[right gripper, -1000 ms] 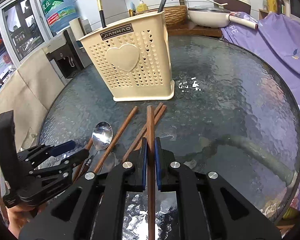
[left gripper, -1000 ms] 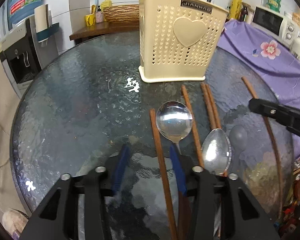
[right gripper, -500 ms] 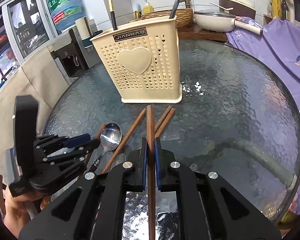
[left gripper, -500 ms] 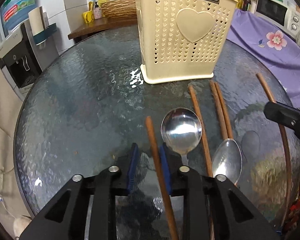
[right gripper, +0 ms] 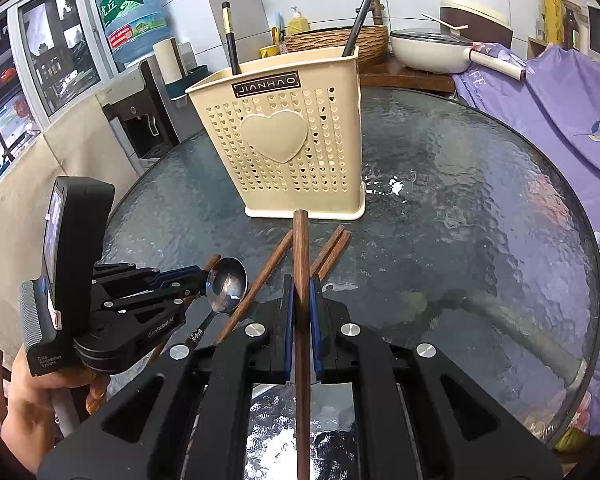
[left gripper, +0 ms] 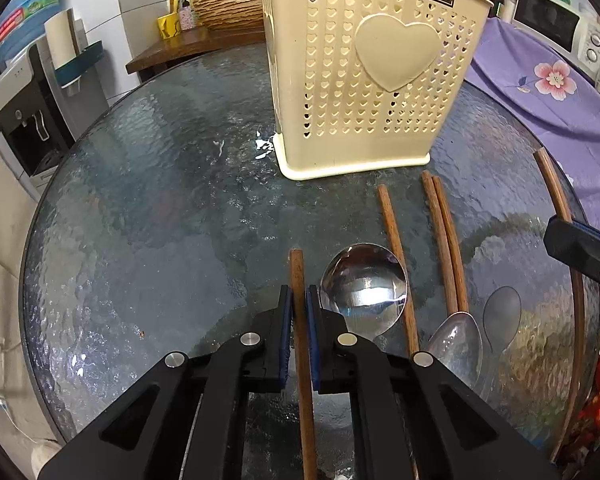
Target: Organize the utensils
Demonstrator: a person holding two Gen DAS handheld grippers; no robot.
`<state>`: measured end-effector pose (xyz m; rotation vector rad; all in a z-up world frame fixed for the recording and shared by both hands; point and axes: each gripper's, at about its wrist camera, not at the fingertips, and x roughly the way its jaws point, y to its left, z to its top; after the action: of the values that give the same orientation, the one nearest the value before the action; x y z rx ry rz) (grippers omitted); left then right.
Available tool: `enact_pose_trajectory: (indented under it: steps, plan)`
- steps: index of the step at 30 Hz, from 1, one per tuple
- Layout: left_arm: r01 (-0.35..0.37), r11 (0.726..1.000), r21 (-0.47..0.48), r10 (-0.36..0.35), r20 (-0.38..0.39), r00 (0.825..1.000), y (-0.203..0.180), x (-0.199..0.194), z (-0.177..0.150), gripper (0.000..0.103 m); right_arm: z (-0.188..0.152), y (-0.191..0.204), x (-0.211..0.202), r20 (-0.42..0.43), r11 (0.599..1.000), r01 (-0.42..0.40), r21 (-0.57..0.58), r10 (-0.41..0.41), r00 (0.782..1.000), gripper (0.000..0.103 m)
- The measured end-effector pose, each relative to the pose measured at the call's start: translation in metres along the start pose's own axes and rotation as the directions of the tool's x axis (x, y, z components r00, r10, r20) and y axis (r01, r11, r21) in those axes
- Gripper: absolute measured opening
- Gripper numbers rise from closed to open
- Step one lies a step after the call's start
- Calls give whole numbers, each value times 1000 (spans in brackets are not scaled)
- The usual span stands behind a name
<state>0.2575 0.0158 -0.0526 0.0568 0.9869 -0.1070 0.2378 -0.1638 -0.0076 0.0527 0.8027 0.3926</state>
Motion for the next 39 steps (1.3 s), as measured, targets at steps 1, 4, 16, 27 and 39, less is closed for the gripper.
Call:
enact_pose_trajectory:
  steps: [1,4,16,27,39]
  plan:
    - [0,1000,-1,0,2,1000,0,0,-1,7,0,0,0,2,1000,0,-1,0,1000,8]
    - [17,1000,-20,-17,10,1000,3,0,-1,7,0,1,-3,15,1000,1,-5,0,1000,8]
    - [104,992,-69,-82,267,960,16,-91,16,7,20,-9,-42,106,998,-69,7,68,992,8]
    - [170,984,-42,-143,375,916,17,-154,23,7,45,-5,-101,189,994,-107,-37,112,976,8]
    - [156,988,-17,-135,410,902,14,-172,26,7,55,-3,-98,175,993,-95,-64,105,979,6]
